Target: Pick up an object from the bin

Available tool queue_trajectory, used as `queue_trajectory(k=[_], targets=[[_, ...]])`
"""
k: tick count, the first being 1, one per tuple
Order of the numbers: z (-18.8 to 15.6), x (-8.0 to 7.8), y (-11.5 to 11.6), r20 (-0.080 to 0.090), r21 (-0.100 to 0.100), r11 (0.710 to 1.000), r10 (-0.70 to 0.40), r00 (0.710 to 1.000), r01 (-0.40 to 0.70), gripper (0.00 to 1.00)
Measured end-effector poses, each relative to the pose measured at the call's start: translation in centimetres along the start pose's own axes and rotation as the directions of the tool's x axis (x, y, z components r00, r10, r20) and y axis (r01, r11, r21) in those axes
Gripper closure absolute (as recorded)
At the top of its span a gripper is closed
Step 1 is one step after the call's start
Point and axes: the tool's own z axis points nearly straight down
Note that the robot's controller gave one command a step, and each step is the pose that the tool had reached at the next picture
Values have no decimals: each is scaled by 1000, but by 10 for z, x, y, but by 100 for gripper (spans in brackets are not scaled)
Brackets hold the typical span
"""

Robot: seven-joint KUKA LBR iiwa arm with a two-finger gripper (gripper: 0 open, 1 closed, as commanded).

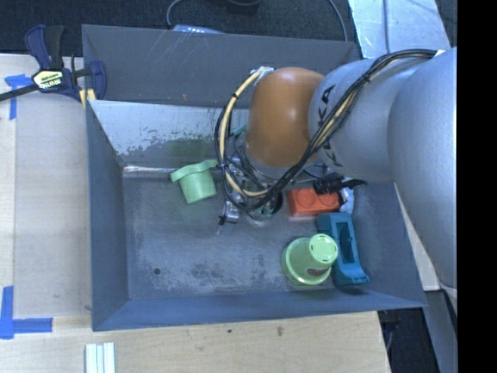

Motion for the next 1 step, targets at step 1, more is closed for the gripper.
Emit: queue_trajectory(k=[1], targets=[[-6,-30,6,7,2,981,-193,981,193,0]])
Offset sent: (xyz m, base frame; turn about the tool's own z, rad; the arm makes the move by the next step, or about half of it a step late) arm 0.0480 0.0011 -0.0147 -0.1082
